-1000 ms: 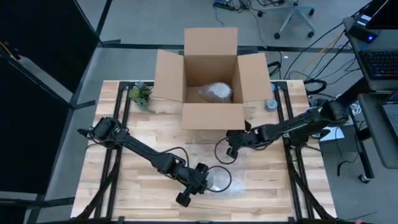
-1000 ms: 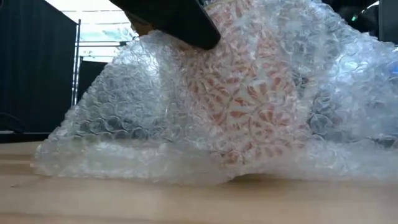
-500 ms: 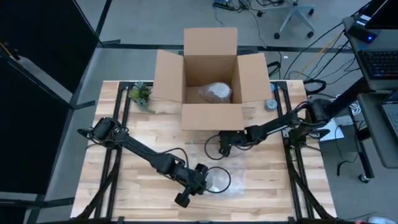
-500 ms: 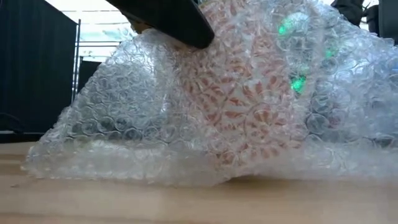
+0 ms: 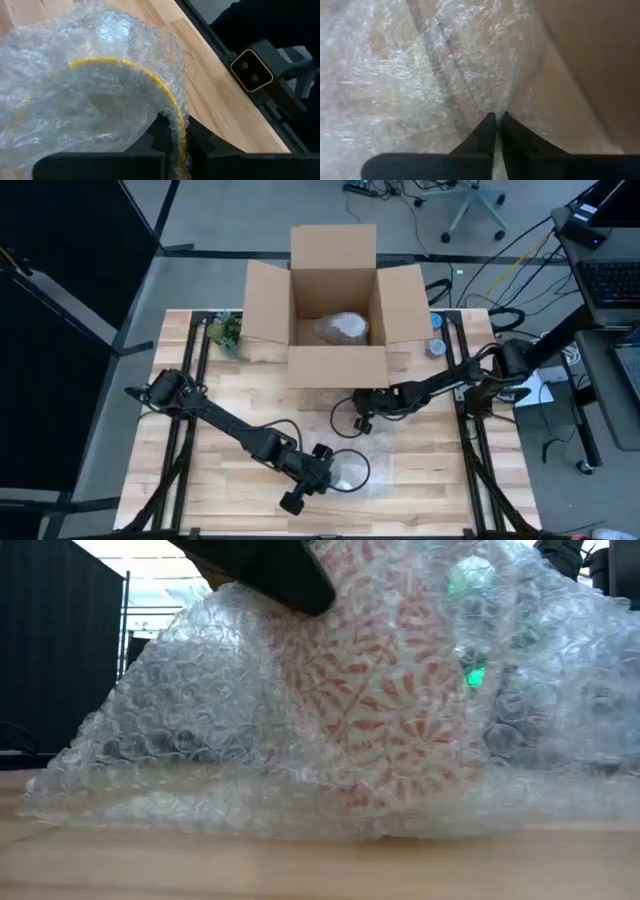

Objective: Wrap mug
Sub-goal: Wrap the orange mug with bubble wrap

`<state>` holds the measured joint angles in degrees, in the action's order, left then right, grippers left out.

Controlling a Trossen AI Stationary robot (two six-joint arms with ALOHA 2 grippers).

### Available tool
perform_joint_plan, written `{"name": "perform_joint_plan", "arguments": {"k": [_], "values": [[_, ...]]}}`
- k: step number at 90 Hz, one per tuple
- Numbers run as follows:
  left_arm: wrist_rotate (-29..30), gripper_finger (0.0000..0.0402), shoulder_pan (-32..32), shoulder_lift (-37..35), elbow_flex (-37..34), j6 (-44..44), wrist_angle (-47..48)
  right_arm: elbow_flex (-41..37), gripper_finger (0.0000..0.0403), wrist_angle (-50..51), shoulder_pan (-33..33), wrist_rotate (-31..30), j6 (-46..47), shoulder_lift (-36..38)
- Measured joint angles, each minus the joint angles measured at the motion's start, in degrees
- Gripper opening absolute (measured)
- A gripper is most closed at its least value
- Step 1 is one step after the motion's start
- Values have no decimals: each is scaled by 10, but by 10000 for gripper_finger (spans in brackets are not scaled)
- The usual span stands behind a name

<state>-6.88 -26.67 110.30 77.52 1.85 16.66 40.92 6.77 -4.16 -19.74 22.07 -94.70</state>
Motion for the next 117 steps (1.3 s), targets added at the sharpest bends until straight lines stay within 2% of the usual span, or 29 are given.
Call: {"name": "perform_joint_plan", "arguments": {"k": [15, 39, 50, 61, 69, 82, 89, 99, 117], "values": [[0, 7, -1, 0, 0, -10, 4, 2, 0, 0, -11, -37, -5, 92], [-4, 7, 2, 2, 1, -16, 6, 3, 0, -23, -36, -55, -23, 220], [-6, 7, 4, 2, 1, -30, 5, 3, 0, -48, -54, -96, -42, 270], [-7, 7, 7, 2, 1, -31, 4, 4, 0, -62, -62, -88, -47, 299], [-8, 7, 7, 2, 1, -31, 4, 4, 0, -43, -65, -81, -20, 305], [-7, 7, 5, 3, 0, -30, 4, 4, 2, 13, -65, -6, 29, 287], [-6, 7, 4, 2, 1, -30, 4, 4, 12, 46, -66, 6, 57, 266], [-5, 7, 3, 2, 12, -30, 20, 4, 44, 79, -72, 3, 78, 230], [-1, 7, 0, 4, 53, -31, 91, 4, 125, 79, -72, 21, 94, 161]]}}
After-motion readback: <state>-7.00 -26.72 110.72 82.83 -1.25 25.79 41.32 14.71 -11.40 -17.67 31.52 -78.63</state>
